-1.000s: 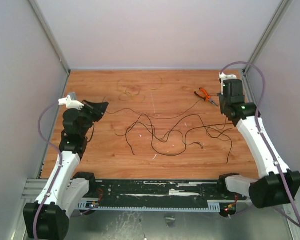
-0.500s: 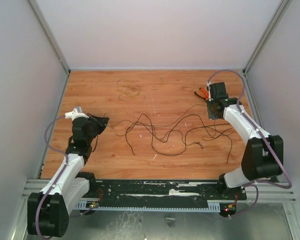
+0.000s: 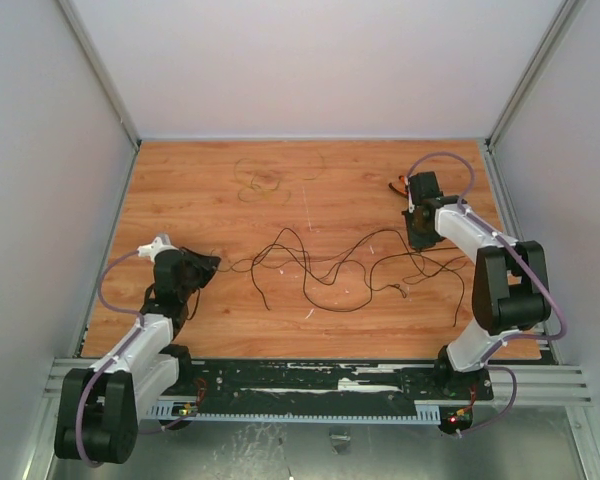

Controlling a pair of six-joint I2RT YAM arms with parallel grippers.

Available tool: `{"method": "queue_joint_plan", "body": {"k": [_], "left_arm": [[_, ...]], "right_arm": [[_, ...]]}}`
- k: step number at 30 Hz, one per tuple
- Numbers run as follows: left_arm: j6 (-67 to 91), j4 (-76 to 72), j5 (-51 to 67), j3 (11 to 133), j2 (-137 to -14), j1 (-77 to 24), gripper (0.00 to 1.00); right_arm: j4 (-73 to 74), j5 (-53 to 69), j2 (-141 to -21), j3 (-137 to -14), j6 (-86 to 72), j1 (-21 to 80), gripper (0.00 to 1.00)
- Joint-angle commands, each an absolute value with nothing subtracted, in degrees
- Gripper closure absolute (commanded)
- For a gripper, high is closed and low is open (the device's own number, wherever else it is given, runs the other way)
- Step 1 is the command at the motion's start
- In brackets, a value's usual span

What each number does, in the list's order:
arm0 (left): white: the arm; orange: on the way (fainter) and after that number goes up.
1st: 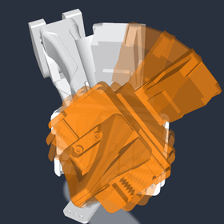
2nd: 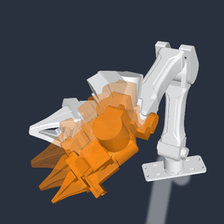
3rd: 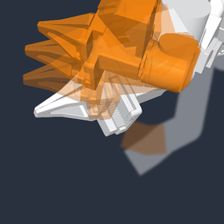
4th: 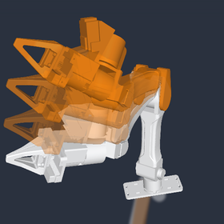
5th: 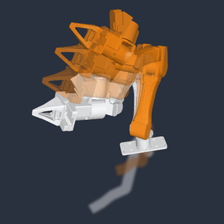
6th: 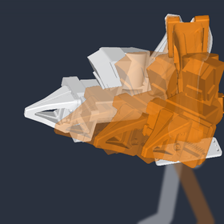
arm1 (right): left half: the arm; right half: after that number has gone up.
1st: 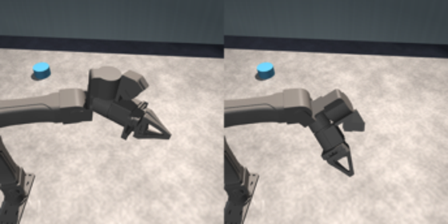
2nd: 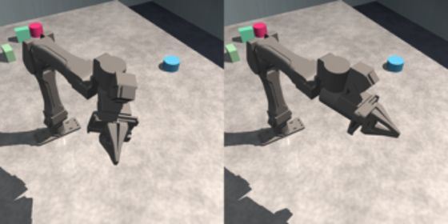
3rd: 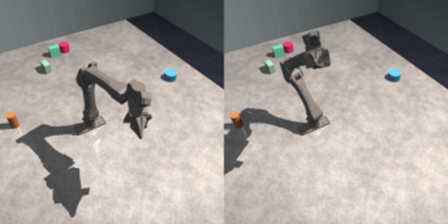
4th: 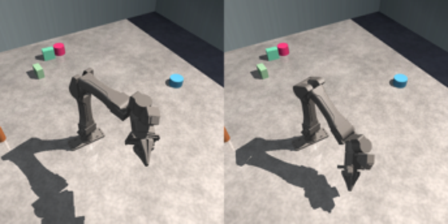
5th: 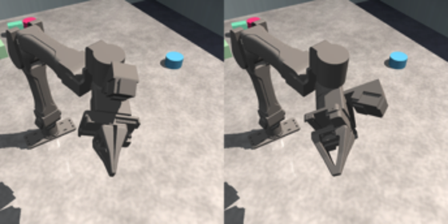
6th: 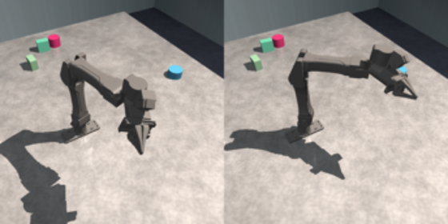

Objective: Zip-tie the wires
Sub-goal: Straighten the cable at the center of the board.

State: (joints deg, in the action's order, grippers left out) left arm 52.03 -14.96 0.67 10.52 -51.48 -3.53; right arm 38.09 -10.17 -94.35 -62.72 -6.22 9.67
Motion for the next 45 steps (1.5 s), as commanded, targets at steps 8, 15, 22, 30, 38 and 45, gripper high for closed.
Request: {"method": "queue_joint_plan", "body": {"k": [8,15,22,30,38,45], "left_arm": [[51.37,-18.37,-1.09,10.82,-53.62,-3.96,0.45],[48.14,-10.52,-7.01,14.84,-48.62,-3.71,0.25],[40.57,-6.11,-8.31,24.75,-47.07,-3.52,0.17],[30.9,-6.28,2.68,43.82,-63.21,-2.94,0.09],[33.32,-9.23,8.72,53.86,-78.5,-0.88,0.09],[35.49,-12.33,12.09,52.28,-79.21,-0.01,0.09]], "right_arm": [[40.95,-6.0,-92.4,-66.28,-6.68,10.02,0.58],[45.32,-5.6,-89.62,-70.36,-6.23,10.05,0.24],[47.62,0.44,-85.35,-73.37,-4.29,10.06,0.06],[39.57,8.46,-86.78,-78.75,-7.23,10.57,0.01],[24.42,5.63,-100.61,-89.23,-12.56,16.27,0.02],[17.29,7.88,-119.46,-107.11,-6.09,22.98,0.02]]}}
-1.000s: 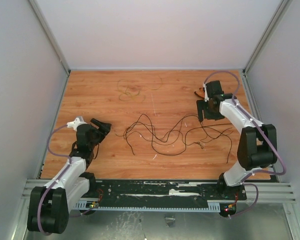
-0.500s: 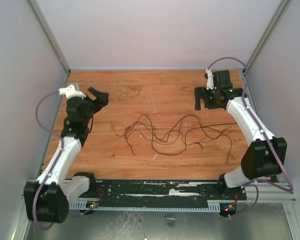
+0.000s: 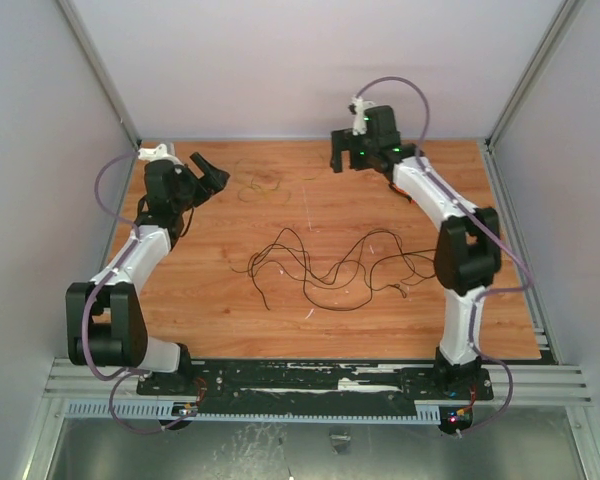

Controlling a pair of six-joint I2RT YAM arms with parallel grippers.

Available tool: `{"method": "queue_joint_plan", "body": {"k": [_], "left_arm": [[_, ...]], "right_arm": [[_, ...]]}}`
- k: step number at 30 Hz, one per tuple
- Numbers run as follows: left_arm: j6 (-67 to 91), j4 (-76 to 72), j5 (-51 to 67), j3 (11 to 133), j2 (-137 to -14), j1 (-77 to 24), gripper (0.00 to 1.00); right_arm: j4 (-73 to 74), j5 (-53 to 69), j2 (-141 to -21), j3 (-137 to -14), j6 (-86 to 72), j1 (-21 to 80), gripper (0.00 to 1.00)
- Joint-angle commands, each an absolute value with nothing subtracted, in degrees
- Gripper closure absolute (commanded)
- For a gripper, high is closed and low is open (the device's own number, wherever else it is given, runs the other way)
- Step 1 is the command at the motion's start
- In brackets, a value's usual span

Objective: Zip-tie the wires
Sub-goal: Straighten the cable at the center of the board.

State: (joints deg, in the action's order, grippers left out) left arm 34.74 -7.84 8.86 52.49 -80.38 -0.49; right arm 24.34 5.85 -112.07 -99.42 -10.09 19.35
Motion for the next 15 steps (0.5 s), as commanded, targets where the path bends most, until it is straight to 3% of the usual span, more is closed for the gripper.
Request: {"method": "queue_joint_plan", "body": {"k": [1,9,15], "left_arm": [[35.57,-12.43,12.79,52.03,-79.13,0.06,0.09],[37.31,-14.55,17.68,50.52,-78.06,0.36,0.09],[38.31,-16.66,19.79,49.66,-76.88,0.45,0.09]], "right_arm": [[17.0,9.82,-122.28,-110.34,-4.94,23.65,0.02],[18.47,19.68,-143.23,-132.59,-0.92,25.68,0.01],[16.49,22.2,-148.95,-134.34,-1.05,25.75,0.01]]}}
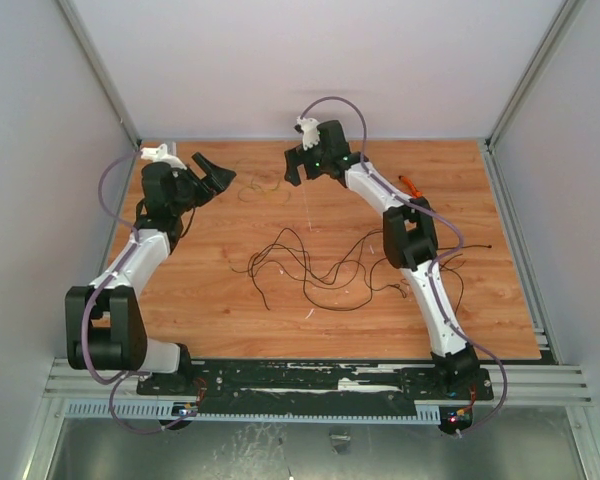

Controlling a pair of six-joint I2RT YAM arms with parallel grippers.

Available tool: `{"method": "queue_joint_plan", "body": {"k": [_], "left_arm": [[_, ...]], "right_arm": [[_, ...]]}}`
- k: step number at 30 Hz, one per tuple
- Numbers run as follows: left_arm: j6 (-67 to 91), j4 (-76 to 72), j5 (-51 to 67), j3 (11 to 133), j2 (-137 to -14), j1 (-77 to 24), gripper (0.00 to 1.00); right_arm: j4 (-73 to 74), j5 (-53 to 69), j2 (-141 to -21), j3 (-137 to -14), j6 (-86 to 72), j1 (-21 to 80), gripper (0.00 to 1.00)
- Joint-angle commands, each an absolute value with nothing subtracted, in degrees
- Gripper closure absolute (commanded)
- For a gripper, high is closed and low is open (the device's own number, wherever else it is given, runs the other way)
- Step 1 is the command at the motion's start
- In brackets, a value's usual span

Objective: Zip-tie the wires
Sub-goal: Straighten the cable at the center of the board.

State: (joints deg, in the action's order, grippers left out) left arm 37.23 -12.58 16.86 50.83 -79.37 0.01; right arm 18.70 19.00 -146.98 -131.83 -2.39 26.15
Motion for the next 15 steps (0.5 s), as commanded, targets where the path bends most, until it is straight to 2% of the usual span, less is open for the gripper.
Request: {"method": "queue_joint_plan", "body": {"k": [1,15], "left_arm": [[38.54,-16.96,20.0,49.46,-76.49,0.44,0.09],[38.19,-16.2,20.43,49.04,-73.9,0.46,0.08]], "right_arm": [[16.39,22.47,-149.56,-134.35,-1.09,25.75,0.01],[13.44,21.89,-153.93,-135.17,-0.4,27.01,0.08]]}}
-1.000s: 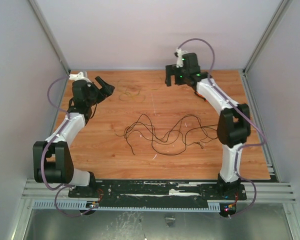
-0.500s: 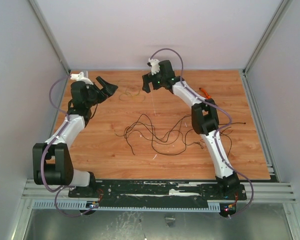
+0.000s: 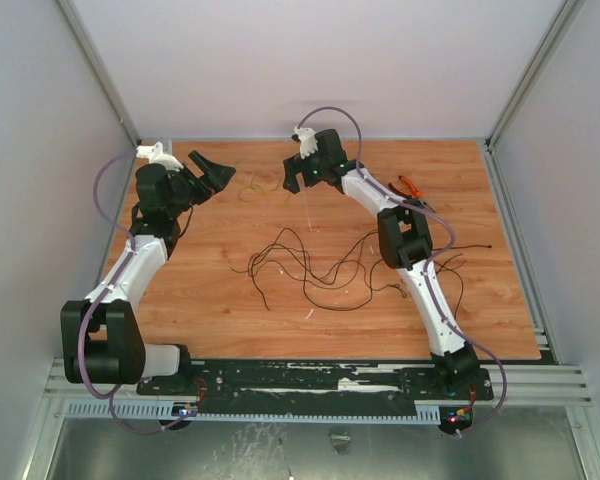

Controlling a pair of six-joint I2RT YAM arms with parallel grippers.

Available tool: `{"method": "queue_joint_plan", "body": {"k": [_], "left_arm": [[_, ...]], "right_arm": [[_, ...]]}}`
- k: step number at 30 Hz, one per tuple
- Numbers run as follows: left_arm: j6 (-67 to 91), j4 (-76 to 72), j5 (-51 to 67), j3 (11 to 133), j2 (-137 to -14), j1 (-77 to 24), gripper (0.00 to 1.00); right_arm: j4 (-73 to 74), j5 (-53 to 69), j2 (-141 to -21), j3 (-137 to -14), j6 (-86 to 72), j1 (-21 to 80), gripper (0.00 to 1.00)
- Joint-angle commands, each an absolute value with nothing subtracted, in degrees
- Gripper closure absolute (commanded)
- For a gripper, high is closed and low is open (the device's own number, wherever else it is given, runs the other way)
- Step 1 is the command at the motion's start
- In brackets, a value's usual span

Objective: Zip-tie the wires
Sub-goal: Straighten the cable at the center of the board, then pick up the cable at the center of the board.

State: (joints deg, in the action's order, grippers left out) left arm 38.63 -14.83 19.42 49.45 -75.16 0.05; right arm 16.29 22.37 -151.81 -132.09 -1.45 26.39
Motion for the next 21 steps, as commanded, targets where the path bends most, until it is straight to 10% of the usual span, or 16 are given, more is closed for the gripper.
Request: {"method": "queue_joint_plan", "body": {"k": [1,9,21], "left_arm": [[38.17,-16.13,20.4,49.0,-73.86,0.44,0.08],[37.82,-15.88,20.55,49.16,-73.6,0.45,0.08],[34.09,-12.38,24.77,53.19,-71.75,1.39,0.08]], "right_arm": [[13.45,21.67,-154.31,-135.36,-0.36,27.06,0.09],[14.74,19.49,-155.64,-135.58,0.52,28.22,0.31],[15.15,15.72,-145.36,-133.42,1.97,28.96,1.0]]}}
